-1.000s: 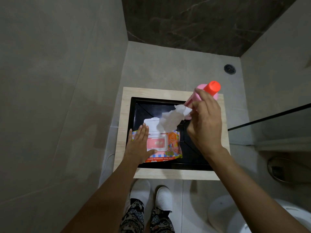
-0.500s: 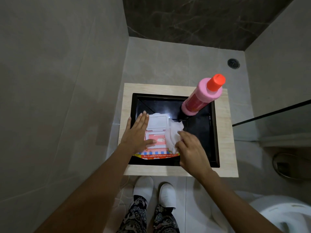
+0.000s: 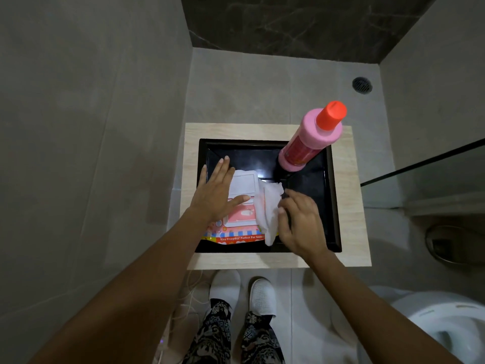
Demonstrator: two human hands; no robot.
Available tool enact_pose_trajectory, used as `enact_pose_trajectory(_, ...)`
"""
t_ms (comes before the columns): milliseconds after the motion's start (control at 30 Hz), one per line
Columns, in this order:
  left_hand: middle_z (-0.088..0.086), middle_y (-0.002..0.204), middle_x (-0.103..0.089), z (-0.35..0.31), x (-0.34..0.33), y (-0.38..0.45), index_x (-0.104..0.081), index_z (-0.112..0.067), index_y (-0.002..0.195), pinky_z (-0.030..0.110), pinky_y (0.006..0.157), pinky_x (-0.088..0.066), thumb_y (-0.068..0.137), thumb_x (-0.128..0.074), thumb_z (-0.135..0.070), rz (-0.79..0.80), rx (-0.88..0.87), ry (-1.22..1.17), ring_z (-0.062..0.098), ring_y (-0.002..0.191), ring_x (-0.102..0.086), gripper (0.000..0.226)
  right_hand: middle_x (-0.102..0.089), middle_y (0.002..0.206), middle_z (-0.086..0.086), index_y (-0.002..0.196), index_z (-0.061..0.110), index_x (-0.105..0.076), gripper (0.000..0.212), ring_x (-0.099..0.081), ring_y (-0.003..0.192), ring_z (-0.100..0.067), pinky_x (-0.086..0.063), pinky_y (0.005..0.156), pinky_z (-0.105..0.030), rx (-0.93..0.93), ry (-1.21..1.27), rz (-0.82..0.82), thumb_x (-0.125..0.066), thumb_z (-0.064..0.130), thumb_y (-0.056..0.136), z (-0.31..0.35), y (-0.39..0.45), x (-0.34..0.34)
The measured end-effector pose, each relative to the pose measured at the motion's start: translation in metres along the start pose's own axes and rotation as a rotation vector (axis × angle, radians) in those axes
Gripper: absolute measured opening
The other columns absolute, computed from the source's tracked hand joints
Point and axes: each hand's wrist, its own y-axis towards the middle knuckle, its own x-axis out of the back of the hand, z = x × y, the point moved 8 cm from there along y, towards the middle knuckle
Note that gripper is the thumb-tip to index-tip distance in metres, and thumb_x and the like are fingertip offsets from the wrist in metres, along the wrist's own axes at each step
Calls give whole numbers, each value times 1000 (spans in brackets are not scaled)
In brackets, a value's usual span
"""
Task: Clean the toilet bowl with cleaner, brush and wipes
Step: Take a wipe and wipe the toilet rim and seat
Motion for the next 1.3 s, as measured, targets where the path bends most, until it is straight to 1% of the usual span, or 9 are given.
enact_pose_trajectory(167, 4, 160, 2, -2, 11, -3, -22, -15, 150, 43, 116, 10, 92, -35, -61, -75, 5, -79, 16, 147, 6, 75, -66, 108, -18, 80, 3, -67, 31, -62, 101, -34, -48, 90, -44, -123, -49, -10, -51, 29, 84, -17, 25, -13)
enact_pose_trajectory(267, 5, 160, -4, -3, 12, -14, -22, -14, 150, 41, 116, 8, 94, -33, -59, -105, 3, -122, 17, 147, 1, 72, -65, 111, -19, 87, 6, -69, 27, -61, 103, -35, -48, 92, -48, -155, -85, 78, -64, 32, 80, -24, 28, -29)
enact_pose_trajectory(367, 6, 159, -11, -7, 10, -29, -23, -12, 149, 38, 117, 7, 91, -23, -61, -128, -2, -151, 17, 147, -4, 76, -62, 118, -25, 85, 7, -72, 21, -59, 109, -40, -44, 97, -50, -193, -88, 130, -78, 20, 71, -27, 26, -38)
enact_pose_trajectory(500, 9, 152, -34, -18, 4, -55, -40, -6, 141, 38, 119, 0, 95, -11, -60, -218, -73, -160, 18, 144, -21, 77, -62, 118, -26, 77, 3, -72, 6, -59, 111, -40, -44, 96, -48, -327, -39, 66, -73, 8, 73, -37, 19, -27)
enact_pose_trajectory(667, 13, 136, -54, -35, -18, -81, -53, -3, 131, 44, 112, -13, 100, -14, -53, -173, -125, -148, 27, 129, -48, 70, -68, 88, -11, 72, 5, -67, 7, -63, 82, -34, -51, 72, -38, -398, 28, 18, -71, 11, 74, -60, 8, -7)
enact_pose_trajectory(800, 11, 146, -42, -40, -53, -87, -41, -9, 142, 51, 116, -14, 99, -9, -56, -17, -95, -58, 26, 135, -40, 71, -67, 80, -5, 75, 8, -65, 9, -63, 78, -27, -54, 69, -41, -398, 86, 43, -69, 15, 79, -68, 5, -6)
enact_pose_trajectory(933, 7, 155, -27, -37, -77, -88, -28, -15, 149, 47, 117, 1, 97, -5, -60, 65, -40, 0, 21, 143, -24, 73, -67, 78, -3, 75, 8, -64, 10, -62, 77, -23, -52, 68, -35, -400, 131, 49, -67, 16, 81, -67, 3, -9)
enact_pose_trajectory(1100, -3, 158, 11, -41, -85, -84, 5, -23, 152, 42, 112, 16, 73, 31, -69, 79, 2, -6, 15, 146, 11, 95, -68, 78, -2, 76, 8, -65, 8, -61, 72, -22, -41, 63, -24, -446, 166, 45, -66, 14, 82, -66, -1, -13)
enact_pose_trajectory(1300, -2, 158, 13, -45, -80, -82, 9, -21, 151, 41, 111, 18, 70, 35, -66, 71, -3, 0, 14, 146, 13, 96, -63, 79, 2, 87, 9, -66, 9, -54, 66, -15, -30, 52, -11, -516, 193, 70, -65, 18, 87, -63, -3, -8)
